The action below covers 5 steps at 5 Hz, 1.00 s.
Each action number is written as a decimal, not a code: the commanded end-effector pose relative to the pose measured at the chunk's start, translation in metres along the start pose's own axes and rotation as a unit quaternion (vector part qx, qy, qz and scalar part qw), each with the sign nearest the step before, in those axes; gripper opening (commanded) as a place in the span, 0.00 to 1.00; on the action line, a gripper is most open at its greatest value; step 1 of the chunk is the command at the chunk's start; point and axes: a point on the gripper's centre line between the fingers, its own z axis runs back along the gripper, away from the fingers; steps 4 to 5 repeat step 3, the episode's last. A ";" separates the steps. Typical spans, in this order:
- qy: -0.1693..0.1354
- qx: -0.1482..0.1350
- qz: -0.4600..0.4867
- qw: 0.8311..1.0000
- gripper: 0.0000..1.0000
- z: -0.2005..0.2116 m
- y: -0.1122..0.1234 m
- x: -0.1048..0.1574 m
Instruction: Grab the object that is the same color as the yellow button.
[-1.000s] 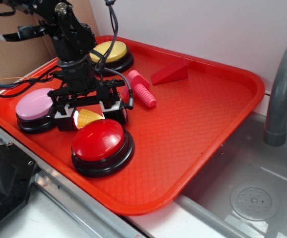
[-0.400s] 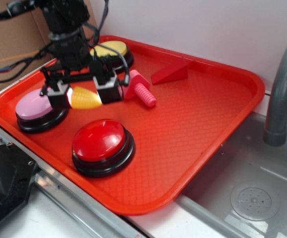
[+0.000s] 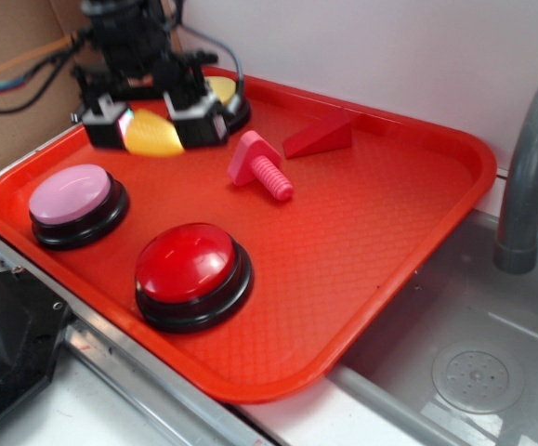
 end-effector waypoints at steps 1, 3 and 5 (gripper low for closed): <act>-0.045 -0.002 -0.127 0.991 0.00 0.053 -0.010 0.025; -0.045 0.033 -0.176 0.983 0.00 0.044 -0.008 0.026; -0.045 0.033 -0.176 0.983 0.00 0.044 -0.008 0.026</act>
